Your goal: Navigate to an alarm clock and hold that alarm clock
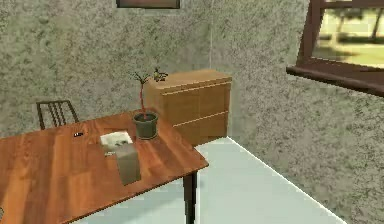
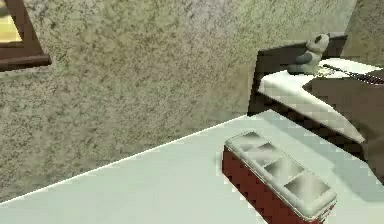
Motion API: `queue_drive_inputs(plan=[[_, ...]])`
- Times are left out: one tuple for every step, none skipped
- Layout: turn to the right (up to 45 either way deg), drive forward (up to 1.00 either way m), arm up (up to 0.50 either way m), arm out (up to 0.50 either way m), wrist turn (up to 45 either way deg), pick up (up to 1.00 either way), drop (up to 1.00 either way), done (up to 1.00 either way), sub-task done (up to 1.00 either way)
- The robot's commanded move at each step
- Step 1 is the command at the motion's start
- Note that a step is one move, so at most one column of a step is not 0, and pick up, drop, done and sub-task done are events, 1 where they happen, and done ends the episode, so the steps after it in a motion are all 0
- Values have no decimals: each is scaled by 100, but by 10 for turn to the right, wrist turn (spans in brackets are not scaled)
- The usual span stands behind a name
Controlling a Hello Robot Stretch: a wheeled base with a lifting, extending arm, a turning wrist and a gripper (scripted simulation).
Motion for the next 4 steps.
queue_drive_inputs(plan=[[-300, 0, 0, 0, 0, 0, 0, 0, 0], [0, 15, 0, 0, 0, 0, 0, 0, 0], [-450, 0, 0, 0, 0, 0, 0, 0, 0], [-450, 0, 0, 0, 0, 0, 0, 0, 0]])
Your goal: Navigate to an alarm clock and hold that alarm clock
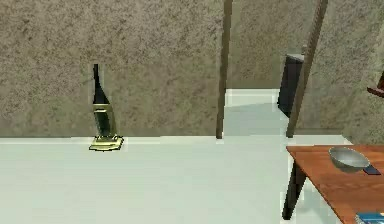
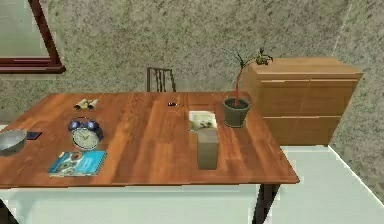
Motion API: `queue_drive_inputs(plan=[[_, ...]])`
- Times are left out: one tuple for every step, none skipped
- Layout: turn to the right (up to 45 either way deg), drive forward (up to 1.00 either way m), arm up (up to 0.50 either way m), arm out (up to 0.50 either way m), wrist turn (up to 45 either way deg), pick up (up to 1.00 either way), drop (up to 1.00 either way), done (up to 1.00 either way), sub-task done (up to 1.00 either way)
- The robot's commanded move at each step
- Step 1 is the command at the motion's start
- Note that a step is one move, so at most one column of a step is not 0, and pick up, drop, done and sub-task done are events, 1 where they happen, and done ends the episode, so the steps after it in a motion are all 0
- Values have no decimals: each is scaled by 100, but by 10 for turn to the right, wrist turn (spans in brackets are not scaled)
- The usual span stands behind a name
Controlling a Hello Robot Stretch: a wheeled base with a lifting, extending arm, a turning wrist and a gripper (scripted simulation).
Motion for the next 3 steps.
queue_drive_inputs(plan=[[-270, 0, 0, 0, 0, 0, 0, 0, 0], [450, 0, 0, 0, 0, 0, 0, 0, 0], [450, 0, 0, 0, 0, 0, 0, 0, 0]])
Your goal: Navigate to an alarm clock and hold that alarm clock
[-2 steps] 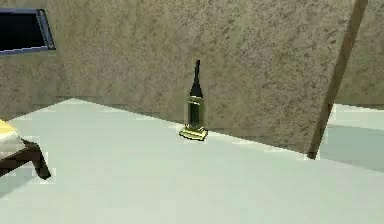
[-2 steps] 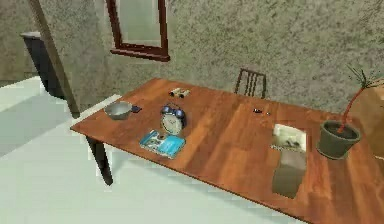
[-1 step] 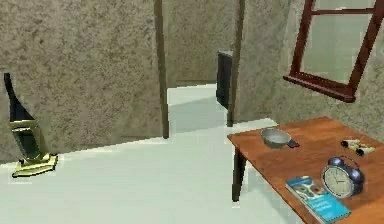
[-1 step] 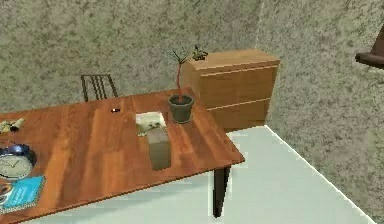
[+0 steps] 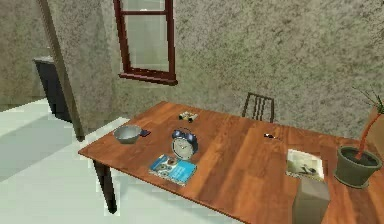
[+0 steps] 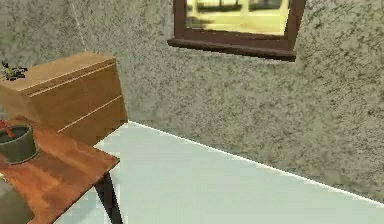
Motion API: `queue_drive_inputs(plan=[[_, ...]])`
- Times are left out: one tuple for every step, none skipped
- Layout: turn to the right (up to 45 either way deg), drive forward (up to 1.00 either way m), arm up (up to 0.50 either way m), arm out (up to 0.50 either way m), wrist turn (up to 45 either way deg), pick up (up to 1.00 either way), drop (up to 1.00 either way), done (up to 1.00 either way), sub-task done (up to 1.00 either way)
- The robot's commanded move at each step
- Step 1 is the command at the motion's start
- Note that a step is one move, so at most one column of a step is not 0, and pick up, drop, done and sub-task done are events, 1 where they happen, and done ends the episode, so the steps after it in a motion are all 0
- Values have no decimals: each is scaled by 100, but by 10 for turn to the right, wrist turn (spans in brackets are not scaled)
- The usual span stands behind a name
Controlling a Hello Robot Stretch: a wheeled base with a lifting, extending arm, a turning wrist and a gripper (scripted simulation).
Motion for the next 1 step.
queue_drive_inputs(plan=[[180, 0, 0, 0, 0, 0, 0, 0, 0]])
